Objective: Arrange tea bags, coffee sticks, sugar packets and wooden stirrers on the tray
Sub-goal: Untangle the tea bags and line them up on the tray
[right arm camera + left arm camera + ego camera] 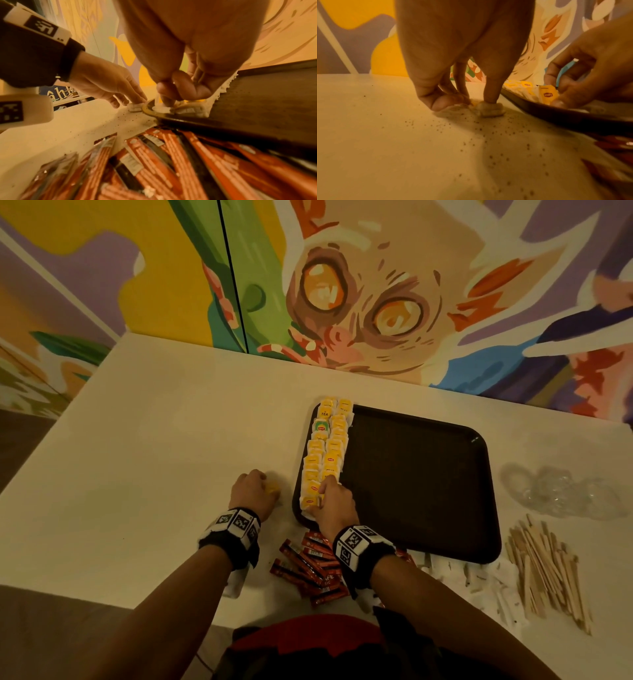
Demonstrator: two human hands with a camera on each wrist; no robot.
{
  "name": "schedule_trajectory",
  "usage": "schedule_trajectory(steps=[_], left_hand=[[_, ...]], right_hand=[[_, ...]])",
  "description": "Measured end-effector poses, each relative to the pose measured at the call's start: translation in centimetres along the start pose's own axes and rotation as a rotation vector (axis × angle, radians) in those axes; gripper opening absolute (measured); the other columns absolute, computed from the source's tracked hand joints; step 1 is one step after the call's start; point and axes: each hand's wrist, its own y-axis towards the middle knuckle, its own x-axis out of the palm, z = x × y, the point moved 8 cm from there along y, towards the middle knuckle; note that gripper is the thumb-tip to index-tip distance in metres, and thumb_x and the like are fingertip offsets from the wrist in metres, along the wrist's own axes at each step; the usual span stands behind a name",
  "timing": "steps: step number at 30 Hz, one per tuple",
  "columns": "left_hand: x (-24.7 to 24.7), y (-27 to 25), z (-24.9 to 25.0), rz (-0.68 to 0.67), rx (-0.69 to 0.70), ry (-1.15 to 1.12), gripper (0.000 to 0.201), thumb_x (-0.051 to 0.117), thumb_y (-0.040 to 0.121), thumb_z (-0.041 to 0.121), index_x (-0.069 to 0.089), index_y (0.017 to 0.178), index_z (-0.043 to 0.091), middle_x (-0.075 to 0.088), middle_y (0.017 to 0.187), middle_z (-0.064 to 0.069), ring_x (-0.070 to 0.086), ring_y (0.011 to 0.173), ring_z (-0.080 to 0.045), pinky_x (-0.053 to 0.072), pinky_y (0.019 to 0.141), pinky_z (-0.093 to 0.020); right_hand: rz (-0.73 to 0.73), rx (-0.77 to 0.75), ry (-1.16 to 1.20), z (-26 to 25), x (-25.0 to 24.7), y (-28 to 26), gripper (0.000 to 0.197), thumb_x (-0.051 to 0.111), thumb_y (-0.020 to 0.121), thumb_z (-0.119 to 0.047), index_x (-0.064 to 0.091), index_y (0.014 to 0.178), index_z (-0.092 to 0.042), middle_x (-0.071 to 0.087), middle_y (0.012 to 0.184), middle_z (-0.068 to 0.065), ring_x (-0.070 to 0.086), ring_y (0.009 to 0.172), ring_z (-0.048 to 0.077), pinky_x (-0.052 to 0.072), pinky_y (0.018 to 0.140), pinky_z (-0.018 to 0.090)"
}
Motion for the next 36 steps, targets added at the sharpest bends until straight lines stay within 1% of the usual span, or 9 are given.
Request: schedule_trajectory(steps=[3, 8, 14, 18, 20, 23, 26, 30, 36], left_hand=[[-0.1, 0.2, 0.0, -0.005, -0.016, -0.001, 0.042, 0.073, 0.082, 0.03, 0.059, 0.116, 0.01, 0.064, 0.11, -0.008, 0.059, 0.104, -0.025, 0.049, 0.091, -0.035], [-0.2, 0.5, -0.7, -0.009, -0.056, -0.039, 0.03, 0.073, 0.08, 0.024, 0.066, 0.106, 0.011, 0.066, 0.109, -0.008, 0.06, 0.102, -0.026, 0.051, 0.091, -0.036], [-1.0, -0.5, -0.1, 0.027, 0.038, -0.153, 0.017, 0.068, 0.087, 0.021, 0.067, 0.1, 0.01, 0.068, 0.102, -0.007, 0.062, 0.092, -0.022, 0.05, 0.083, -0.032], [-2.9, -2.3, 2.1, 0.063, 0.222, -0.275, 0.014, 0.075, 0.083, 0.023, 0.066, 0.09, 0.015, 0.069, 0.085, 0.003, 0.064, 0.078, -0.012, 0.05, 0.073, -0.023], [-3.9, -3.3, 3.3, 0.056, 0.289, -0.356, 0.019, 0.08, 0.077, 0.026, 0.065, 0.087, 0.02, 0.071, 0.077, 0.008, 0.065, 0.07, -0.004, 0.049, 0.066, -0.014], [-5.3, -4.9, 5.3, 0.013, 0.404, -0.422, 0.027, 0.081, 0.075, 0.019, 0.063, 0.095, 0.021, 0.074, 0.074, 0.008, 0.068, 0.071, -0.004, 0.052, 0.072, -0.013], [-6.8, -6.6, 7.3, -0.015, 0.519, -0.451, 0.038, 0.081, 0.073, 0.013, 0.061, 0.105, 0.021, 0.075, 0.076, 0.007, 0.07, 0.073, -0.006, 0.052, 0.074, -0.013], [-8.2, -7.8, 8.8, -0.027, 0.564, -0.548, 0.049, 0.083, 0.07, 0.006, 0.06, 0.112, 0.017, 0.074, 0.075, 0.001, 0.071, 0.073, -0.009, 0.053, 0.074, -0.012], [-8.3, -8.5, 9.8, -0.041, 0.604, -0.574, 0.017, 0.076, 0.078, 0.009, 0.073, 0.095, 0.008, 0.074, 0.082, -0.004, 0.071, 0.076, -0.016, 0.056, 0.073, -0.021]], right_hand=[[-0.005, 0.006, 0.03, 0.2, 0.1, 0.0, 0.038, 0.073, 0.086, -0.023, 0.046, 0.112, -0.016, 0.057, 0.12, 0.009, 0.06, 0.106, 0.025, 0.056, 0.086, 0.04], [0.014, -0.019, 0.122, 0.8, -0.3, 0.0, 0.035, 0.073, 0.086, -0.027, 0.047, 0.108, -0.02, 0.059, 0.111, 0.006, 0.058, 0.096, 0.018, 0.047, 0.072, 0.028], [0.029, -0.086, 0.282, 0.7, -1.3, -0.3, 0.021, 0.071, 0.087, -0.022, 0.054, 0.099, -0.022, 0.059, 0.087, -0.002, 0.061, 0.087, 0.016, 0.056, 0.077, 0.034], [0.008, -0.244, 0.36, -1.0, -2.3, -1.0, 0.016, 0.073, 0.086, -0.02, 0.061, 0.097, -0.018, 0.061, 0.085, -0.006, 0.057, 0.073, 0.002, 0.047, 0.063, 0.011], [-0.019, -0.285, 0.42, -1.9, -2.9, -1.2, 0.018, 0.073, 0.087, -0.02, 0.064, 0.102, -0.018, 0.063, 0.093, -0.009, 0.059, 0.077, 0.001, 0.047, 0.064, 0.008], [-0.079, -0.339, 0.474, -3.1, -4.0, -1.5, 0.029, 0.071, 0.089, -0.02, 0.063, 0.116, -0.024, 0.064, 0.112, -0.009, 0.062, 0.094, 0.003, 0.049, 0.072, 0.013], [-0.128, -0.4, 0.488, -4.1, -4.8, -1.6, 0.035, 0.068, 0.091, -0.018, 0.062, 0.124, -0.025, 0.066, 0.115, -0.01, 0.063, 0.1, 0.004, 0.051, 0.08, 0.017], [-0.103, -0.467, 0.579, -4.8, -6.1, -2.0, 0.018, 0.067, 0.092, -0.015, 0.073, 0.106, -0.025, 0.073, 0.101, -0.005, 0.068, 0.097, 0.01, 0.056, 0.09, 0.038], [-0.083, -0.468, 0.729, -4.4, -7.3, -2.5, 0.016, 0.069, 0.09, -0.009, 0.07, 0.104, -0.013, 0.071, 0.101, 0.002, 0.069, 0.094, 0.019, 0.059, 0.084, 0.044]])
